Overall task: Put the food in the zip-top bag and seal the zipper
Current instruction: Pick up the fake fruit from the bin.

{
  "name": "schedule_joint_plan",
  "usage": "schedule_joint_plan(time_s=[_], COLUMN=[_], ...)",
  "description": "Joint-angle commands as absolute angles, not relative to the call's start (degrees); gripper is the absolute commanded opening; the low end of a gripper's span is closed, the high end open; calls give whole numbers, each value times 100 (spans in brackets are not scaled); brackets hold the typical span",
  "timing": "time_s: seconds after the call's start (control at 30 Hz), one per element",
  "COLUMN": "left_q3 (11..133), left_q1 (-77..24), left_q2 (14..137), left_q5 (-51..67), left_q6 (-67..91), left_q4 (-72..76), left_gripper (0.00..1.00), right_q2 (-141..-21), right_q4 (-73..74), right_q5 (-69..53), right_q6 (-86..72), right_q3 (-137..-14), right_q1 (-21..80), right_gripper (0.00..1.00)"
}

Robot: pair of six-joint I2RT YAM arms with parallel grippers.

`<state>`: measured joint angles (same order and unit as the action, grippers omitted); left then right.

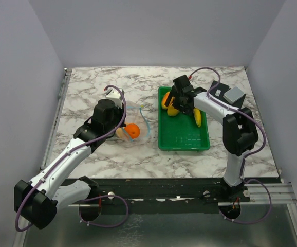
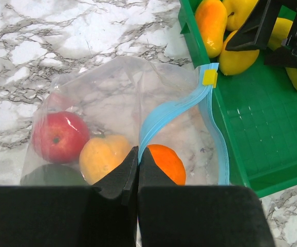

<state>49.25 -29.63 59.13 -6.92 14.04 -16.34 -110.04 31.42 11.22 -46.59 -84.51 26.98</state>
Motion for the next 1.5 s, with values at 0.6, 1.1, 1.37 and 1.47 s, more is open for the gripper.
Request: schedule_joint_plan(time_s=[0.6, 1.1, 1.37, 1.47], left_q3=[4913, 4919, 4907, 4913], left_q1=[-2953, -2958, -2954, -2959], left_q2=[6028, 6042, 5986, 5985], left_q5=[-729, -686, -703, -703], left_q6=[1359, 1373, 1367, 1365], left_q4=[-1529, -1529, -1527, -1529], left_gripper=[0, 0, 0, 0], right_q2=[-11603, -11202, -10503, -10177], right_q4=[2898, 2717, 2548, 2419], right_q5=[1098, 980, 834, 635], right_q6=[-5076, -4944, -4776, -4560], right_q3=[-8684, -8284, -7775, -7610], right_q1=[2378, 2381, 2380, 2380], right_gripper=[84, 40, 22, 20])
